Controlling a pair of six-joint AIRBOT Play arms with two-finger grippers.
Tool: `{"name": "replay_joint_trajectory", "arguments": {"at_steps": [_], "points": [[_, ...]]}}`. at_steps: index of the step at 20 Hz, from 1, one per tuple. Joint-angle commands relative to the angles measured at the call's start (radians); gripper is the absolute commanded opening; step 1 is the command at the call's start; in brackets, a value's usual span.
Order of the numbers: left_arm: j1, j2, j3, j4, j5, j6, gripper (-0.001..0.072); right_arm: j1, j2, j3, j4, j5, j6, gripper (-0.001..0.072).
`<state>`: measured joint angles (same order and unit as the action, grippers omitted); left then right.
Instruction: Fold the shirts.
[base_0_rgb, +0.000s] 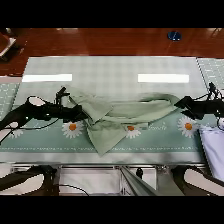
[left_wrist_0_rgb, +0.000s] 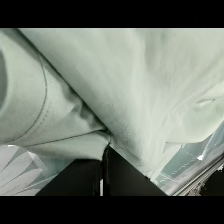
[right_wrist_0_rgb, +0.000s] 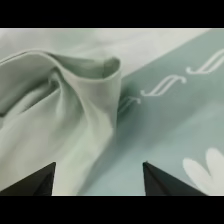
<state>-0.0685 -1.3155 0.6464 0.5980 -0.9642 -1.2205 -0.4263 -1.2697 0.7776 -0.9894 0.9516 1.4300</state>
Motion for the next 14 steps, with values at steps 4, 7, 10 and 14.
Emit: {"name": "replay_joint_trajectory", "arguments": {"at_steps": [4, 7, 10, 14], "points": [[0.0, 0.0, 0.005, -0.001, -0.005, 0.001, 0.0019, 0.048, -0.22, 0.159, 0.057, 0.025, -0.027, 0.0577], [0.0, 0.002, 0.009, -0.001, -0.005, 0.001, 0.0018, 0.109, -0.275, 0.246, 0.06, 0.042, -0.026, 0.0168], [0.049, 0.037, 0.129, 0.0, -0.098, 0.005, 0.0018, 0.137, -0.271, 0.387, 0.067, 0.14, -0.038, 0.0023], [0.206, 0.202, 0.529, -0.001, -0.149, -0.05, 0.0018, 0.137, -0.13, 0.75, 0.068, 0.217, -0.031, 0.0022]]}}
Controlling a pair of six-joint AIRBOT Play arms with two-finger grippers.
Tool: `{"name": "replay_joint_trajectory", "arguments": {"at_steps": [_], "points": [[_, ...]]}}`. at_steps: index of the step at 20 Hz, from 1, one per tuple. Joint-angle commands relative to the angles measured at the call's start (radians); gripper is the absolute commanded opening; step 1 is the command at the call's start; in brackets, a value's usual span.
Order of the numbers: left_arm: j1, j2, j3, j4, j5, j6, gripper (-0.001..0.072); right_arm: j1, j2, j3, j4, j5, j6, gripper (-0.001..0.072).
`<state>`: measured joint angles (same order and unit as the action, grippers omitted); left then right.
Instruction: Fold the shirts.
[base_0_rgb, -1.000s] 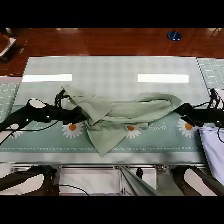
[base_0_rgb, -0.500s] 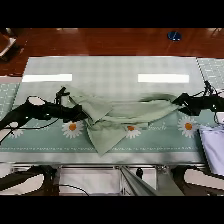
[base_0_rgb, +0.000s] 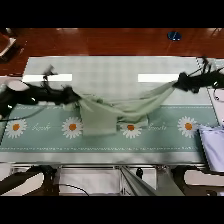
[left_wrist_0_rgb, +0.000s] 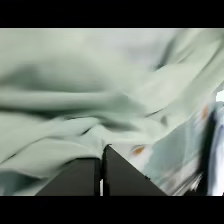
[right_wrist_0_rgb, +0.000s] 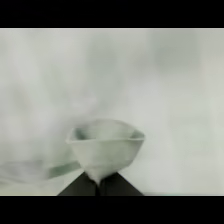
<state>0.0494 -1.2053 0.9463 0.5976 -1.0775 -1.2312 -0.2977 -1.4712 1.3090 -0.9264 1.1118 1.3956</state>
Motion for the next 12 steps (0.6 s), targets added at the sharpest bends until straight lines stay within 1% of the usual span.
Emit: {"name": "replay_joint_trajectory", "arguments": {"at_steps": [1, 3, 5, 7, 8, 9, 11, 12], "points": [[0.123, 0.13, 0.34, 0.0, -0.023, -0.049, 0.0018, 0.009, 0.119, 0.323, 0.006, 0.059, 0.007, 0.0022], [0.191, 0.198, 0.569, 0.001, -0.03, -0.047, 0.0018, 0.009, 0.221, 0.47, 0.01, 0.111, -0.022, 0.0022], [0.252, 0.255, 0.74, 0.016, -0.043, -0.045, 0.0018, 0.008, 0.345, 0.555, -0.004, 0.106, -0.021, 0.0022], [0.317, 0.32, 0.875, 0.071, -0.043, -0.046, 0.0018, 0.009, 0.472, 0.628, -0.046, 0.102, -0.021, 0.0022], [0.351, 0.36, 0.924, 0.115, -0.042, -0.046, 0.0018, 0.009, 0.533, 0.649, -0.076, 0.101, -0.022, 0.0022], [0.373, 0.408, 0.958, 0.191, -0.042, -0.045, 0.0018, 0.009, 0.603, 0.654, -0.131, 0.103, -0.034, 0.0023], [0.362, 0.505, 0.975, 0.375, -0.043, -0.053, 0.0018, 0.009, 0.714, 0.654, -0.243, 0.155, -0.035, 0.0022], [0.336, 0.557, 0.974, 0.468, -0.043, -0.092, 0.0018, 0.009, 0.763, 0.654, -0.285, 0.187, -0.035, 0.0022]]}}
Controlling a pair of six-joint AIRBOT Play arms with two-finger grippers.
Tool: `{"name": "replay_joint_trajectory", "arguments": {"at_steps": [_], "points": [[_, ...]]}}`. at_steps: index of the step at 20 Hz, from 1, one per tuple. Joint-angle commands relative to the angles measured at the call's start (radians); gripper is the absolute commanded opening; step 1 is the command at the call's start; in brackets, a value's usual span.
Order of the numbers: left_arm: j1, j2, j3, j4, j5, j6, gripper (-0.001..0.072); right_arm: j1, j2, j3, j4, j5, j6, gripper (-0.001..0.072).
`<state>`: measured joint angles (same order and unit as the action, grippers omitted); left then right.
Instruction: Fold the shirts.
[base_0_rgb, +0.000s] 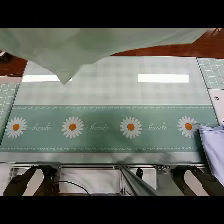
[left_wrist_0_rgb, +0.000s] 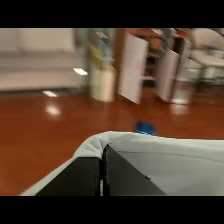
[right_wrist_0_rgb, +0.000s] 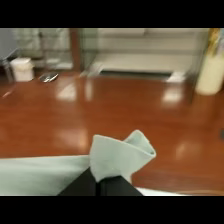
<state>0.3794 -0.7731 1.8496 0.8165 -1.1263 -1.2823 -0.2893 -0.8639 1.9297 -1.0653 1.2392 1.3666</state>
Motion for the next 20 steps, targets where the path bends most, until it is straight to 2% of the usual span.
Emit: {"name": "replay_joint_trajectory", "arguments": {"at_steps": [1, 4, 8, 11, 14, 16, 20], "points": [[-0.03, 0.167, 0.071, 0.324, 0.006, -0.069, 0.0018, 0.0, 0.195, 0.034, -0.176, 0.077, -0.004, 0.0022], [-0.179, 0.245, 0.071, 0.511, 0.005, -0.126, 0.0018, 0.0, 0.283, 0.034, -0.251, 0.097, 0.037, 0.0023], [-0.371, 0.26, 0.028, 0.58, -0.044, -0.13, 0.0018, 0.0, 0.298, -0.004, -0.278, 0.196, 0.063, 0.0022], [-0.391, 0.249, -0.134, 0.686, -0.093, -0.153, 0.0018, 0.0, 0.298, -0.139, -0.229, 0.202, 0.064, 0.0022], [-0.391, 0.215, -0.341, 0.691, -0.093, -0.163, 0.0018, 0.0, 0.298, -0.338, -0.098, 0.188, 0.048, 0.0023], [-0.391, 0.16, -0.476, 0.671, -0.054, -0.167, 0.0018, 0.0, 0.291, -0.52, -0.014, 0.152, 0.013, 0.0022], [-0.392, -0.041, -0.664, 0.667, 0.148, -0.242, 0.0018, 0.0, 0.152, -0.801, 0.038, -0.008, -0.06, 0.0022]]}}
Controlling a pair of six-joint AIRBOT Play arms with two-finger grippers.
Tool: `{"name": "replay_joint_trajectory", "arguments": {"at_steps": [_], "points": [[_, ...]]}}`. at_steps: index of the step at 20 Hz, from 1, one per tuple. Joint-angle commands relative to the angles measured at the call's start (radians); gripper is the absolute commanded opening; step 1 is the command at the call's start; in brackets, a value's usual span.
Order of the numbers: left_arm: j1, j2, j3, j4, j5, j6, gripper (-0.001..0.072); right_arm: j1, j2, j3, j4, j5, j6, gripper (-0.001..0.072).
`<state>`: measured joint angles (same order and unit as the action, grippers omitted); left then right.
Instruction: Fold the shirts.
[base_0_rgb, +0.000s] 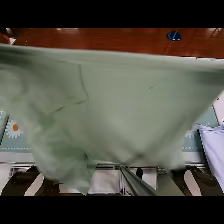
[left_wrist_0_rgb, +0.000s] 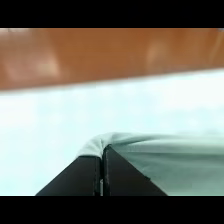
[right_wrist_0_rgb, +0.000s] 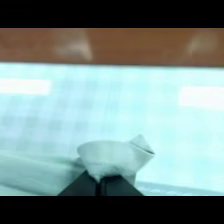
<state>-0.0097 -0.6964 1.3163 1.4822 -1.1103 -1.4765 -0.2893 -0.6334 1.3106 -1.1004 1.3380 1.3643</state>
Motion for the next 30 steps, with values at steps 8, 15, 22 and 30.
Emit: {"name": "replay_joint_trajectory", "arguments": {"at_steps": [8, 15, 22, 30], "points": [[-0.002, -0.782, 0.108, -0.114, 0.355, -0.053, 0.0018, 0.132, -0.876, 0.102, 0.088, -0.373, -0.051, 0.0022], [-0.001, -1.096, 0.384, -0.129, 0.222, -0.179, 0.0019, 0.151, -1.329, 0.616, 0.098, -0.227, 0.144, 0.0022], [0.06, -1.111, 0.444, -0.258, 0.05, -0.096, 0.0019, 0.131, -1.336, 0.631, 0.134, -0.087, 0.142, 0.0023], [0.119, -1.15, 0.315, -0.26, -0.281, 0.029, 0.0019, 0.175, -1.333, 0.515, -0.057, 0.163, 0.125, 0.0023]]}}
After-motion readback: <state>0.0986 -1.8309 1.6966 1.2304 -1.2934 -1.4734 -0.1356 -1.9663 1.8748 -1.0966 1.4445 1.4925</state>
